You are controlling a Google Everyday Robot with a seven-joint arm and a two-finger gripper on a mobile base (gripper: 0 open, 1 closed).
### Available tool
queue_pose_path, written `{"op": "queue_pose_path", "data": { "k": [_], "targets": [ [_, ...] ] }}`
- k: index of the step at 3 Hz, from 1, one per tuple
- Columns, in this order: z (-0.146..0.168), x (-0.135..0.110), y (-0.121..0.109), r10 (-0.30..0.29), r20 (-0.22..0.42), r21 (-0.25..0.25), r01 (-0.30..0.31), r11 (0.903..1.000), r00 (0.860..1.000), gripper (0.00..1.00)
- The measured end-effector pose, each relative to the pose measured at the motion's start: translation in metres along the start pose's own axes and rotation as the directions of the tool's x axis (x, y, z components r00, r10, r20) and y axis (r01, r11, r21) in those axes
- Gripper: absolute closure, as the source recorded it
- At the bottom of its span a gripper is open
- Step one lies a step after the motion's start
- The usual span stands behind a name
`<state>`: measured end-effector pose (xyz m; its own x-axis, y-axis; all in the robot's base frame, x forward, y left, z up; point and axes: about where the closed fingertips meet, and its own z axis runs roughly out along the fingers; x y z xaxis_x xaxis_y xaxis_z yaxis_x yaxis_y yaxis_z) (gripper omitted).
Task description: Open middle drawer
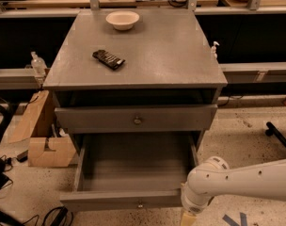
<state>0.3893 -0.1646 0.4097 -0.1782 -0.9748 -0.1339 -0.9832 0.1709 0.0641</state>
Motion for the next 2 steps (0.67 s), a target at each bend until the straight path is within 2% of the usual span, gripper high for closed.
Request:
{"op": "queue_pose_path", "data": {
  "k": [1, 2],
  "targets": [
    [0.0, 0.0, 0.0, 0.0, 0.0, 0.0, 0.0, 1.0, 1.0, 0.0],
    [0.0, 0.0, 0.0, 0.0, 0.0, 0.0, 0.0, 1.0, 1.0, 0.0]
  ]
}}
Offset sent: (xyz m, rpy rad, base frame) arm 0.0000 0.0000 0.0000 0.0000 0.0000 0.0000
